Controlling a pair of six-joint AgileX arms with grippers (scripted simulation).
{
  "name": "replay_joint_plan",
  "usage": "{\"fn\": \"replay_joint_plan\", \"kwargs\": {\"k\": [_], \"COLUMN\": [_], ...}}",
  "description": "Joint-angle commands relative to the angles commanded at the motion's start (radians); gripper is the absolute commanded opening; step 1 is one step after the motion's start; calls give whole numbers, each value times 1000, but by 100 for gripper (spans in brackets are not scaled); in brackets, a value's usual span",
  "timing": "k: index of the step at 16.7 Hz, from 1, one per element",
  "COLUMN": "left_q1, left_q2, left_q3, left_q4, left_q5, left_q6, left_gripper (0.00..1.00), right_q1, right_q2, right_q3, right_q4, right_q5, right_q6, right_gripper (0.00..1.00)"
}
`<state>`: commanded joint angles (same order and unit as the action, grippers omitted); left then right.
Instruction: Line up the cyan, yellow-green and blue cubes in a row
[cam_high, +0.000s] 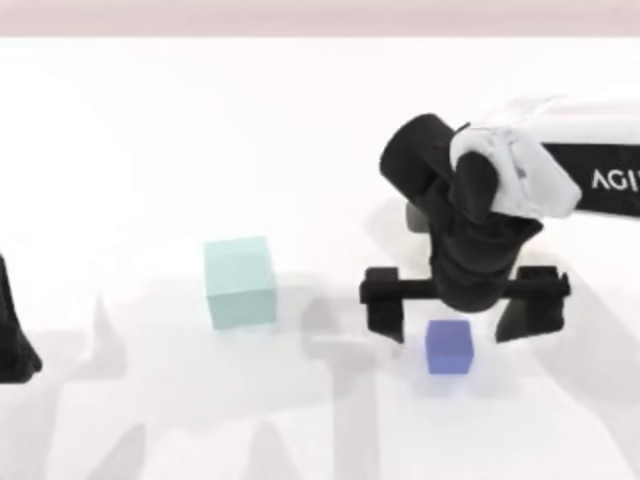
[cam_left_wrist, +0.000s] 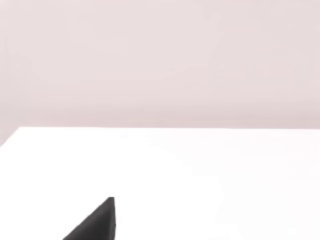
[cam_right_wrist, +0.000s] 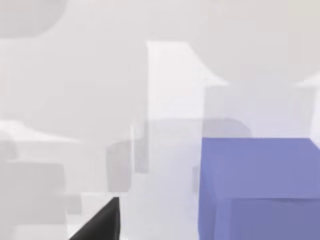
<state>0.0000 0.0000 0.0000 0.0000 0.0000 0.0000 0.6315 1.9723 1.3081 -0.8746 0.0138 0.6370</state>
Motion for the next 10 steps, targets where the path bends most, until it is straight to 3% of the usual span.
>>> {"fn": "replay_joint_plan", "kwargs": {"k": [6, 10], "left_q1": [0, 0], "left_q2": [0, 0], "left_q3": [0, 0], "left_q4": [0, 0], "left_q5": [0, 0], "left_q6": [0, 0], "left_gripper": [100, 100], "right_q1": [8, 9], "right_q2": [-69, -85], "right_q3": [131, 151], "right_q4": [-212, -239], "right_q5": [-1, 0], "right_q6": [1, -2], "right_gripper": [100, 100]}}
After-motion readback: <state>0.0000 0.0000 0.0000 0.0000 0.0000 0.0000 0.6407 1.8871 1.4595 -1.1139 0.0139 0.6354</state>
